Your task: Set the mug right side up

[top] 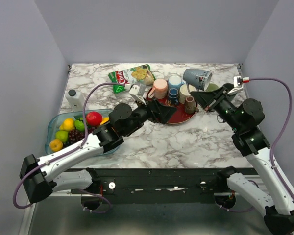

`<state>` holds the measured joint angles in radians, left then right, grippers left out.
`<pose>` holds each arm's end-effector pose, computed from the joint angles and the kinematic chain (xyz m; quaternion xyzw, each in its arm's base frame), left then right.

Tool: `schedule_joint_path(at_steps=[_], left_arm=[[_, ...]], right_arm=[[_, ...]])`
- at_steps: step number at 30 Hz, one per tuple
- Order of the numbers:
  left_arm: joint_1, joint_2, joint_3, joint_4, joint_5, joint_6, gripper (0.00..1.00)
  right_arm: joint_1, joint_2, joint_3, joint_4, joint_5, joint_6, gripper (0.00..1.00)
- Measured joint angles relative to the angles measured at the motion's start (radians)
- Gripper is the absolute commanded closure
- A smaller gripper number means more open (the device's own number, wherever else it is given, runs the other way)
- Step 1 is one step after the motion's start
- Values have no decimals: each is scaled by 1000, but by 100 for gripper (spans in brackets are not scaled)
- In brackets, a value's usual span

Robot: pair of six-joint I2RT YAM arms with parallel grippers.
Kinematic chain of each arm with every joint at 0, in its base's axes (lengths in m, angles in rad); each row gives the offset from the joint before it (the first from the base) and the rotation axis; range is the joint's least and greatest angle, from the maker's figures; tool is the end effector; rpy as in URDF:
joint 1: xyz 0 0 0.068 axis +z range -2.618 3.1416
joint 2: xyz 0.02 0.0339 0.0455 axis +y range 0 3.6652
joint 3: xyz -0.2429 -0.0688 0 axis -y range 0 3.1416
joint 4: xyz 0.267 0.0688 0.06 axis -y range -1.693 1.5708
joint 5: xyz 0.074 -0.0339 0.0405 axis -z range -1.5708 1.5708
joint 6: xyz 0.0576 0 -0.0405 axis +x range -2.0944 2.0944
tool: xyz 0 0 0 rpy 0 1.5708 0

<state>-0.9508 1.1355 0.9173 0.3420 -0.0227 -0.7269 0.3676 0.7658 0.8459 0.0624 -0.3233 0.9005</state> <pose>0.1880 -0.2612 0.3508 0.0655 0.6588 -0.5525 0.5065 0.2114 0.1010 0.3813 0.0529 0.6556 0.5267 0.5384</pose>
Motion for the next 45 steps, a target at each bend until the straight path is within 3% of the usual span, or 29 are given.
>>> schedule_joint_path(at_steps=[6, 13, 19, 26, 40, 45], left_arm=[[0, -72, -9, -251, -174, 89, 1], [0, -82, -34, -393, -221, 155, 1], [0, -46, -36, -400, -216, 185, 1], [1, 46, -27, -417, -193, 207, 1], [14, 104, -27, -411, -150, 214, 1], [14, 149, -27, -404, -137, 207, 1]], right_arm=[[-2, 61, 157, -295, 360, -246, 99], [-114, 206, 177, -500, 653, -486, 99], [-325, 300, 138, -523, 694, -634, 99], [-452, 487, 97, -505, 662, -697, 99], [-522, 799, 108, -461, 641, -736, 99], [-529, 833, 133, -447, 646, -735, 99]])
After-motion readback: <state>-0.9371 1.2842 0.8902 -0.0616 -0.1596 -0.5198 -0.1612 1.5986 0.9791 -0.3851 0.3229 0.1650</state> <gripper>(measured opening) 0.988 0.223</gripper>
